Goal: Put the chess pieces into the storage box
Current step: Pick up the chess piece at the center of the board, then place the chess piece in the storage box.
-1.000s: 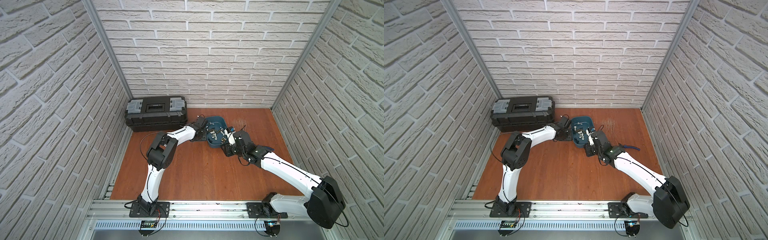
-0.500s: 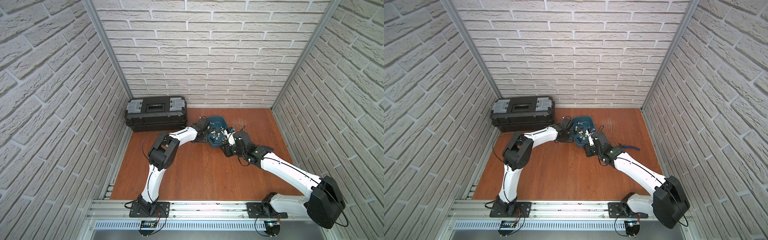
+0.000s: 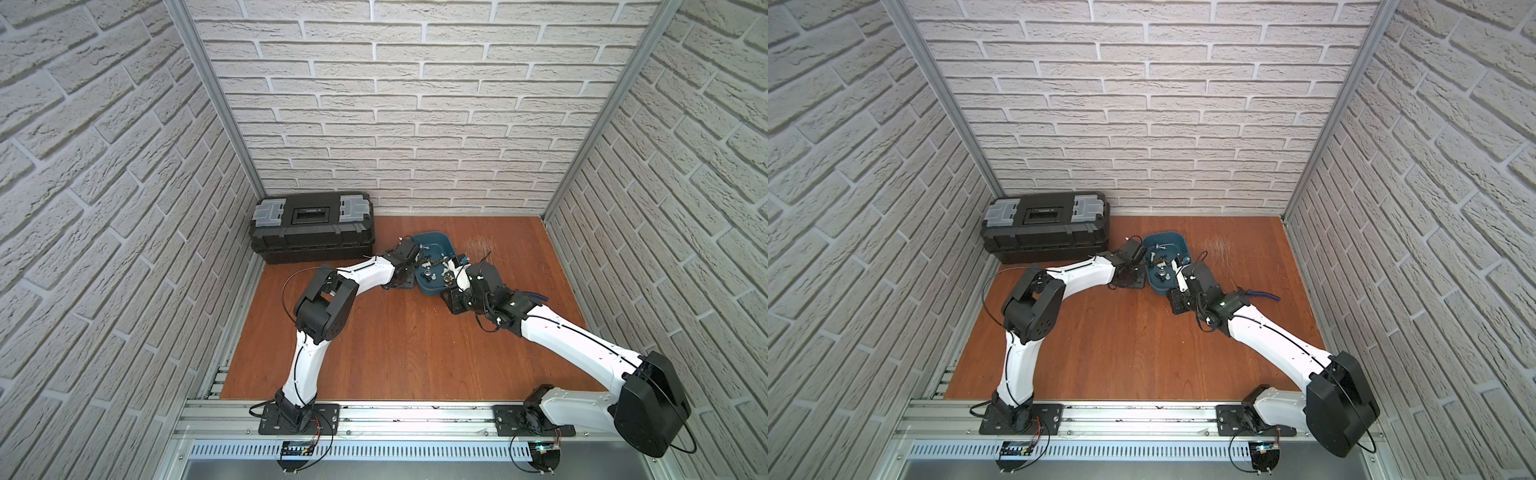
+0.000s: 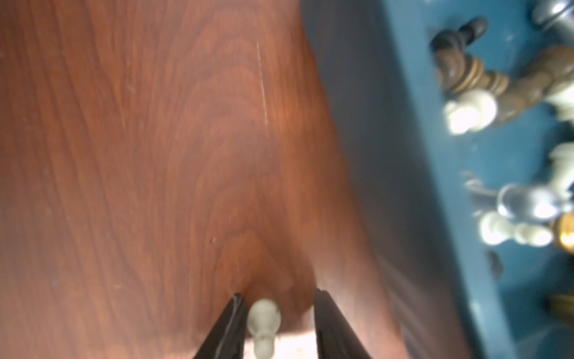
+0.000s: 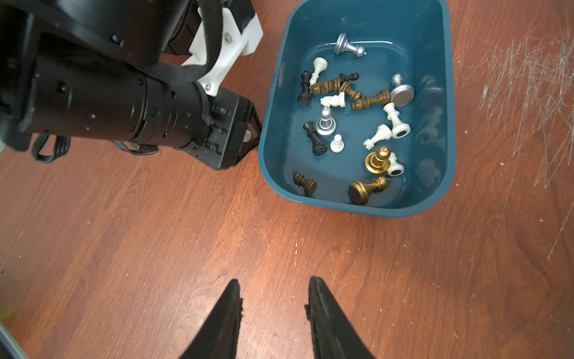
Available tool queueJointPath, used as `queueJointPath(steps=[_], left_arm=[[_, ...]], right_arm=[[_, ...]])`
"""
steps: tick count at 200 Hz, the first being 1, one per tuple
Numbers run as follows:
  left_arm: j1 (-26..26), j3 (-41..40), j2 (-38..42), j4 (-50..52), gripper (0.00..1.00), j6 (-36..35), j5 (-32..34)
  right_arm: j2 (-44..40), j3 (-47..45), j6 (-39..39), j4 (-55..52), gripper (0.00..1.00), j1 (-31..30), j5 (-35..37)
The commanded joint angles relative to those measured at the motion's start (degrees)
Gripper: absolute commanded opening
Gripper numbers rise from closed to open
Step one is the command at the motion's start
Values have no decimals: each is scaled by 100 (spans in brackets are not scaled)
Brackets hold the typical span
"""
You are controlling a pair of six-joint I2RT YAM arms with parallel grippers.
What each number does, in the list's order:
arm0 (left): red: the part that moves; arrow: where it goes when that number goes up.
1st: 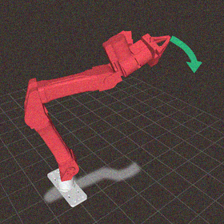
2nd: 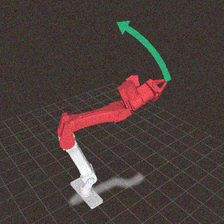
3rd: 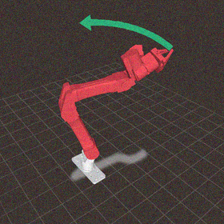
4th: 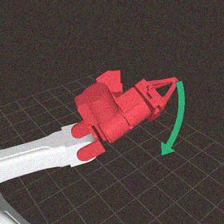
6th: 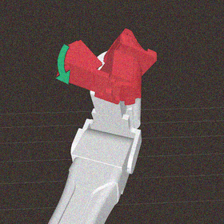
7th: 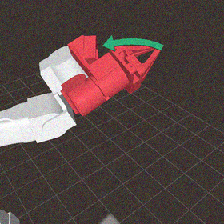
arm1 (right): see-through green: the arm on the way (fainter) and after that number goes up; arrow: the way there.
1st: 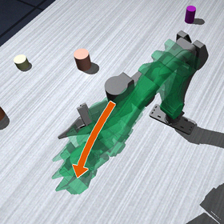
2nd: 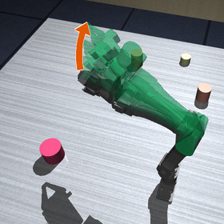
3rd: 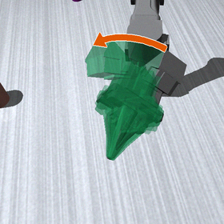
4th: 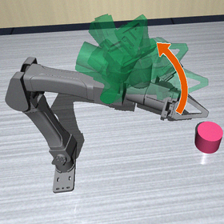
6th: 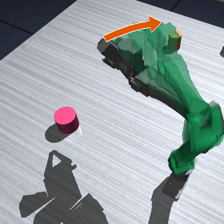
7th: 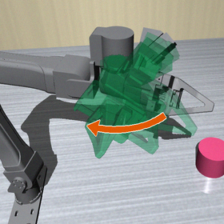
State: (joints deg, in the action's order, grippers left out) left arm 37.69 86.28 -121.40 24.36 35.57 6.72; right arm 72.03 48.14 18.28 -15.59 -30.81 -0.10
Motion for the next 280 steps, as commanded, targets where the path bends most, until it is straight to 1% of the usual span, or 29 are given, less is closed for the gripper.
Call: queueJointPath(steps=[1, 30, 46, 93, 137, 163, 181, 206, 228, 260, 280], left_arm=[[41, -276, -36, 447, 35, -13, 123], [63, -272, -11, 403, 24, -39, 169], [55, -165, -33, 466, 23, -105, 192], [54, 73, -51, 664, 12, -244, 285], [78, 73, 227, 675, 10, -246, 351], [139, 220, 406, 764, 10, -265, 365], [278, 472, 496, 889, 11, -320, 463], [475, 976, 521, 1007, 11, -422, 577], [567, 1440, 379, 1158, 11, -473, 621], [627, 1855, 273, 1157, 10, -545, 583], [660, 2405, 19, 1225, 11, -617, 492]], right_arm=[[29, -61, 73, 235, 40, 6, -69], [13, -71, 62, 232, 40, -4, -43], [33, -82, 63, 238, 40, -6, -43], [51, -101, 86, 241, 40, -4, -43], [-75, -136, 45, 213, 40, -6, 10], [-168, -134, 27, 167, 40, -9, 35], [-331, -124, 26, 81, 40, -4, 120], [-796, -202, 21, 12, 40, 6, 373], [-1110, -243, -47, -57, 40, 5, 565], [-1297, -289, -71, -176, 40, 9, 671], [-1530, -365, -33, -152, 40, 7, 778]])
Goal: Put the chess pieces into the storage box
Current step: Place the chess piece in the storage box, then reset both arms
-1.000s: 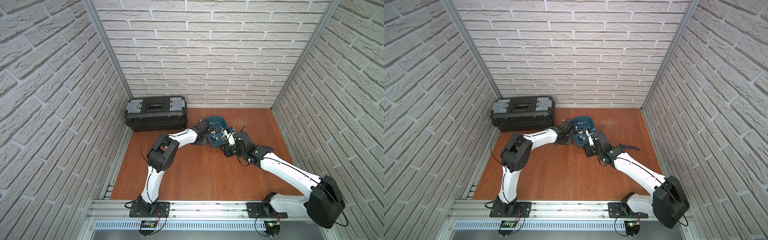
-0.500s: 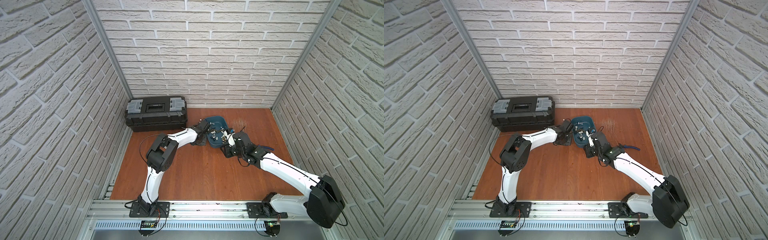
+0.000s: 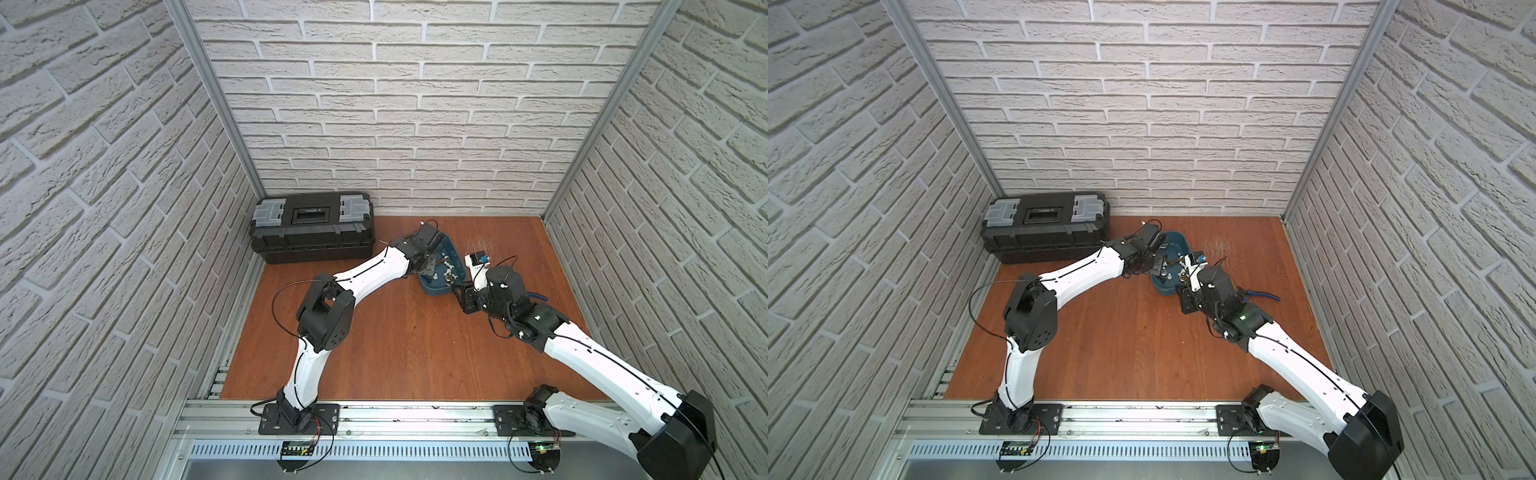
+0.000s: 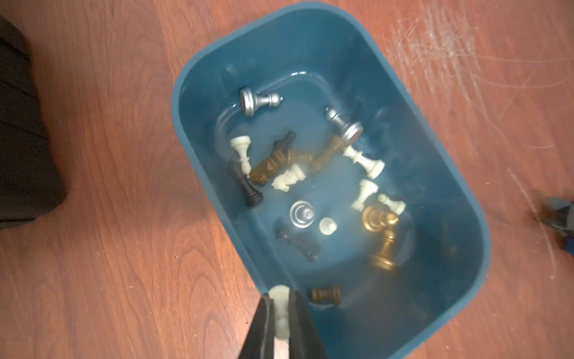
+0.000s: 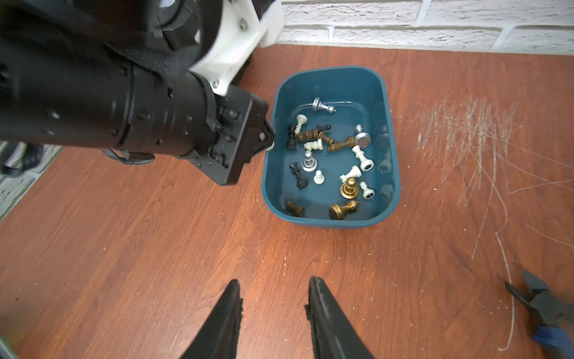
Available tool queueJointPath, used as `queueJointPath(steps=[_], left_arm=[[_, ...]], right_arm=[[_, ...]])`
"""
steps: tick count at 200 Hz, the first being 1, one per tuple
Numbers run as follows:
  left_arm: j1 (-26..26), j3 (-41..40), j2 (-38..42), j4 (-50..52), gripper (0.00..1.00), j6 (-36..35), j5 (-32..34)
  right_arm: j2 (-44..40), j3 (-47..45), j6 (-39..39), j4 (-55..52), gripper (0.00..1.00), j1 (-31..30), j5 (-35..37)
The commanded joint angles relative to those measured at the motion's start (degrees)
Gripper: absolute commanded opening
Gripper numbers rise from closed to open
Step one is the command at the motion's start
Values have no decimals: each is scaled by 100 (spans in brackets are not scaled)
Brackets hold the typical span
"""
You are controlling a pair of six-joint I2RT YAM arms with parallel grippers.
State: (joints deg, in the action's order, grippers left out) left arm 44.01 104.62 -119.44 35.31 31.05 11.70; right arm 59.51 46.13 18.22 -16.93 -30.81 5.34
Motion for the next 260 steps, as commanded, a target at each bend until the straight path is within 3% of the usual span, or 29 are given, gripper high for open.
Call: queueJointPath(steps=[1, 46, 73, 99, 132, 152, 189, 229, 260], left_arm=[[33, 587, -204, 136, 11, -167, -8], [71, 1887, -1299, 356, 12, -231, -432], [61, 2627, -1886, 647, 22, -204, -557], [55, 2792, -1901, 678, 44, -196, -543], [29, 2553, -1360, 662, 48, -186, -386], [12, 1746, -517, 422, 48, -276, 64], [-421, -1246, 1770, -472, 48, -267, 1129], [-1988, -4436, 4030, -1305, 48, 75, 1701], [-3299, -6201, 5136, -2625, 49, -186, 1567]], right_arm=[[-289, -169, -28, -15, 40, 6, 241], [-546, -160, -145, -99, 40, 27, 644], [-496, -88, -185, -253, 40, 74, 700], [-596, -20, -227, -358, 40, 117, 742], [-665, 188, -300, -527, 40, 153, 853], [-593, 346, -398, -656, 41, 225, 1105], [-144, 412, -649, -503, 45, 857, 1743], [762, -38, -786, 508, 49, 2422, 1353], [1394, -491, -1312, 1908, 51, 3004, 917]])
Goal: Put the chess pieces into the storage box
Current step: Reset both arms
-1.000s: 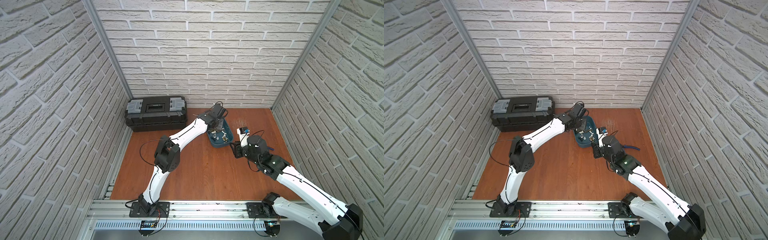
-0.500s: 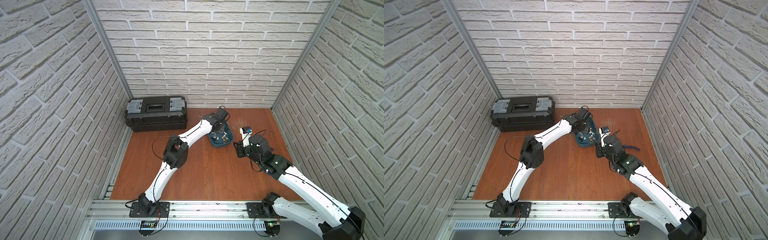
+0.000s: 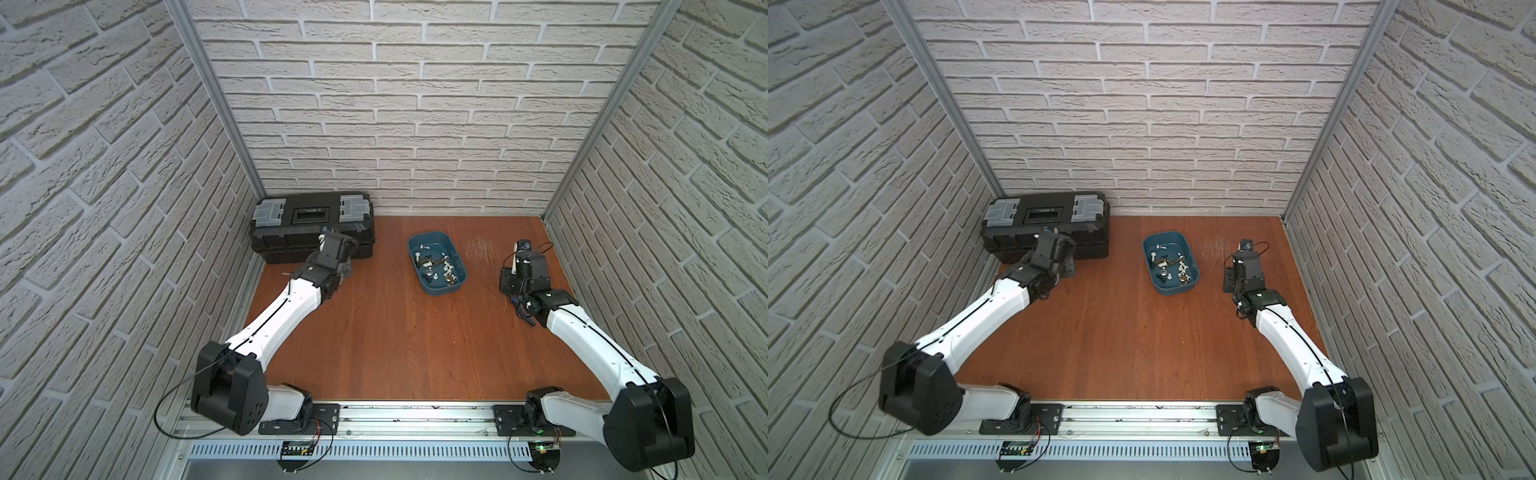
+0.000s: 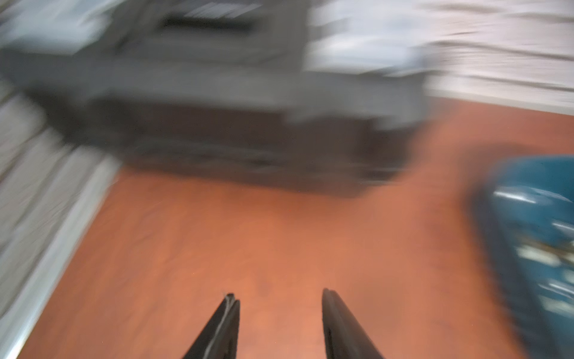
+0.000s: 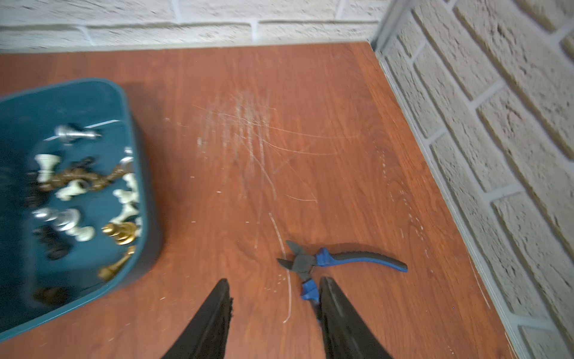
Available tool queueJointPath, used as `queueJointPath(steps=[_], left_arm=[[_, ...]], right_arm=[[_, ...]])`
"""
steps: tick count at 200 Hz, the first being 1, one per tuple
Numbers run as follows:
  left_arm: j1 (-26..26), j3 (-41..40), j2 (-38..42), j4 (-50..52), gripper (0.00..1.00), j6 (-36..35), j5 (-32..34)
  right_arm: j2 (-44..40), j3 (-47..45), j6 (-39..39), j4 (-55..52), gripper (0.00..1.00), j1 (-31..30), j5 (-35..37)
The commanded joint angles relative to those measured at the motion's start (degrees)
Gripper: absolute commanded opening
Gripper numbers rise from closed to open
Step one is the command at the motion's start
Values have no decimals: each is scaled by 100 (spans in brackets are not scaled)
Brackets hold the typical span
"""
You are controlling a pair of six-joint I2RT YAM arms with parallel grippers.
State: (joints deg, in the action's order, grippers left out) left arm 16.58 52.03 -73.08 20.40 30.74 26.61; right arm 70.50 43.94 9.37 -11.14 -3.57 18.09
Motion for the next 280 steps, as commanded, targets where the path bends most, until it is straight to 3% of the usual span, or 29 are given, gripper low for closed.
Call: queueJointPath(steps=[1, 25, 47, 62, 109, 118, 136, 148, 162, 176, 178, 180, 184, 187, 198, 228, 250, 280], left_arm=[[-589, -972, 511, -1161, 49, -165, 66], [-1322, -1446, 493, -1857, 50, -724, -124], [-1763, -1653, 118, -2649, 51, -1185, -816], [-1898, -1768, -249, -3305, 51, -1575, -1383], [-2074, -2313, -957, -5119, 52, -2162, -2810], [-2088, -2280, -928, -5020, 52, -2261, -2942], [-2087, -2358, -936, -5226, 52, -2402, -3005], [-2094, -2365, -951, -5303, 52, -2473, -3004], [-2132, -2355, -1005, -5418, 52, -2528, -3021], [-2216, -2358, -1074, -5571, 52, -2555, -3124], [-2226, -2378, -1094, -5652, 52, -2562, -3137], [-2235, -2414, -1116, -5767, 52, -2573, -3149], [-2258, -2518, -1189, -6056, 52, -2597, -3210], [-2287, -2605, -1262, -6305, 53, -2581, -3270], [-2429, -2736, -1481, -6709, 53, -2536, -3663], [-2419, -2784, -1476, -6739, 54, -2551, -3607], [-2420, -3071, -1772, -7616, 56, -2501, -3608], [-2411, -3015, -1690, -7335, 57, -2497, -3473]], right_arm=[[318, -264, -427, 1335, 51, 297, -384], [653, -601, -579, 2496, 51, 486, -857], [1015, -886, -822, 3422, 53, 506, -1323], [1233, -913, -974, 3529, 53, 499, -1724], [1589, -2203, -1279, 6013, 54, 500, -2383], [1764, -2361, -1247, 6579, 54, 500, -2391], [1553, -2149, -1270, 5795, 54, 498, -2354], [1721, -2225, -1168, 6239, 54, 515, -2231], [1604, -1997, -979, 5575, 54, 514, -1726], [1675, -2073, -965, 5867, 60, 501, -1720], [1659, -2061, -977, 5811, 61, 503, -1710], [1636, -2049, -984, 5735, 70, 499, -1705], [1615, -2049, -980, 5703, 95, 506, -1705], [1631, -2054, -978, 5752, 99, 500, -1711], [1638, -2055, -976, 5760, 100, 503, -1713], [1642, -2061, -975, 5793, 100, 508, -1716], [1625, -2062, -978, 5758, 100, 501, -1705], [1626, -2058, -981, 5766, 100, 498, -1703]])
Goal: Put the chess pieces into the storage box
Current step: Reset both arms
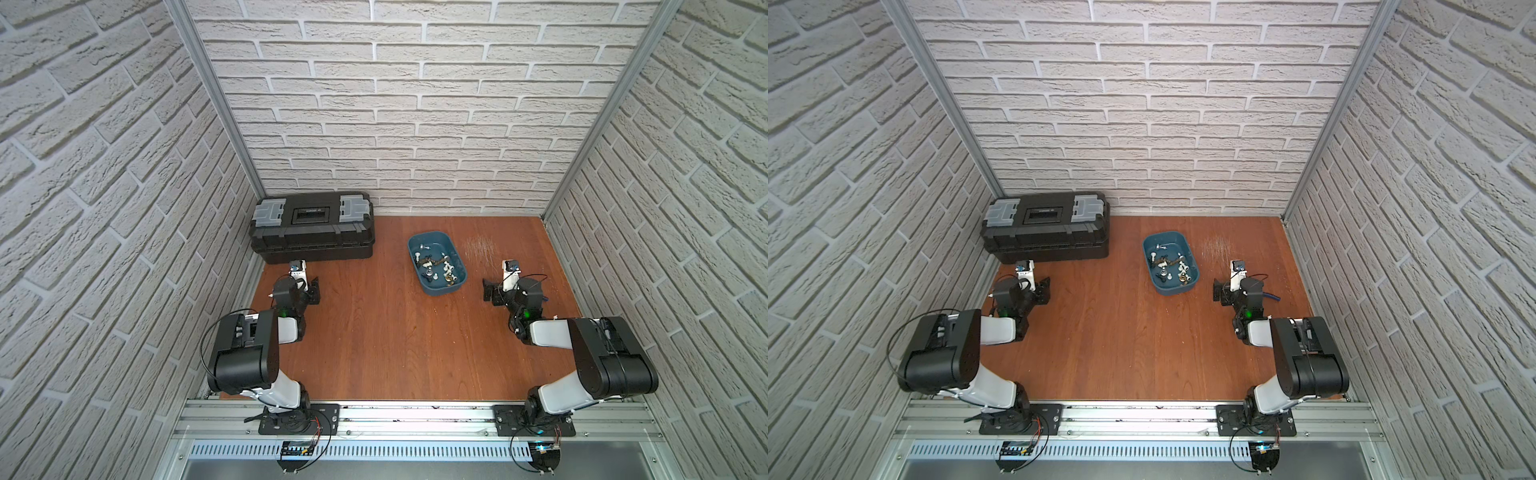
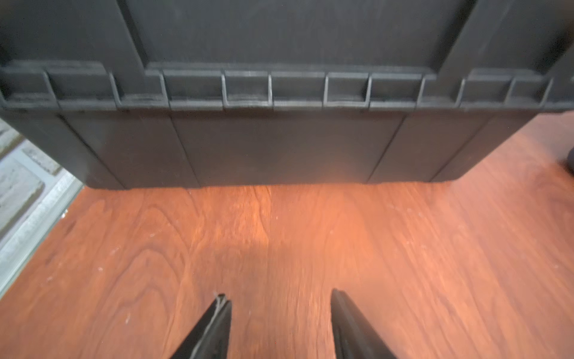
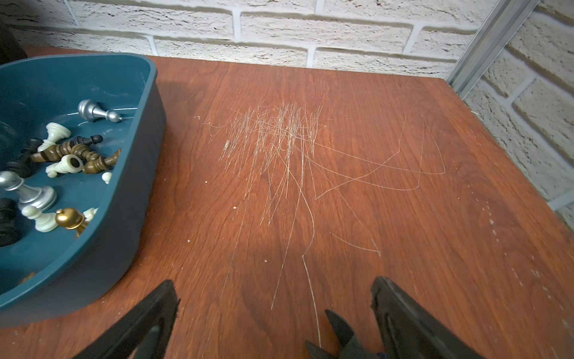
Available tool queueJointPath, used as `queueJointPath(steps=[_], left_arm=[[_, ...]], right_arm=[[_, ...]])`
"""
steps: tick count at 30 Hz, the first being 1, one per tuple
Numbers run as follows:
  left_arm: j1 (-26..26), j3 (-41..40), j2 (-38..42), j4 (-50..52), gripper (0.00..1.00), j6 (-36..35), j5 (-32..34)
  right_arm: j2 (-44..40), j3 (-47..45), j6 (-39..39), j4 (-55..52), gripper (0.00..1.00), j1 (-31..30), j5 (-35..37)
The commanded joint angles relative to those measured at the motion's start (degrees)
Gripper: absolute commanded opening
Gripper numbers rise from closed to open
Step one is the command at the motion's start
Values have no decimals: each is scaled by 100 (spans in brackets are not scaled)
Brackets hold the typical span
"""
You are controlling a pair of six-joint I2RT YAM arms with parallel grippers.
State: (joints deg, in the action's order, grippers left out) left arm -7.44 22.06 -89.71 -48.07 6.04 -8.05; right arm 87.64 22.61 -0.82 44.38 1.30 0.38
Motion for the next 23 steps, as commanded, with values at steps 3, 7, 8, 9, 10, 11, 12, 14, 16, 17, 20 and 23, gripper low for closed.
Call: queueJointPath(steps=[3, 7, 8, 9, 10, 11, 12, 14, 16, 17, 20, 23], left_arm=[[25, 20, -21, -383, 68, 23, 202], [67, 35, -29, -368, 98, 43, 459], [71, 36, -26, -362, 98, 39, 461], [68, 40, -27, -361, 98, 49, 462], [68, 36, -27, -363, 98, 42, 462], [76, 41, -32, -364, 98, 52, 457], [71, 46, -27, -363, 98, 47, 464], [73, 36, -23, -365, 98, 42, 460], [76, 41, -31, -361, 98, 44, 458], [79, 35, -26, -367, 98, 53, 460], [73, 35, -25, -368, 98, 38, 461], [85, 9, -4, -400, 98, 36, 462]], right_arm=[[-88, 68, 39, 222, 100, 11, 67], [-80, 72, 38, 220, 100, 11, 67], [-87, 76, 38, 211, 100, 15, 67], [-82, 75, 38, 211, 100, 11, 67], [-80, 78, 40, 207, 100, 11, 66], [-67, 93, 38, 195, 100, 15, 60], [-46, 103, 30, 206, 100, 13, 50], [-17, 172, 46, 113, 100, 19, 41], [-7, 182, 40, 97, 100, 26, 39], [-1, 170, 44, 105, 100, 20, 33], [-32, 148, 38, 137, 100, 24, 45], [-80, 81, 29, 209, 100, 16, 51]])
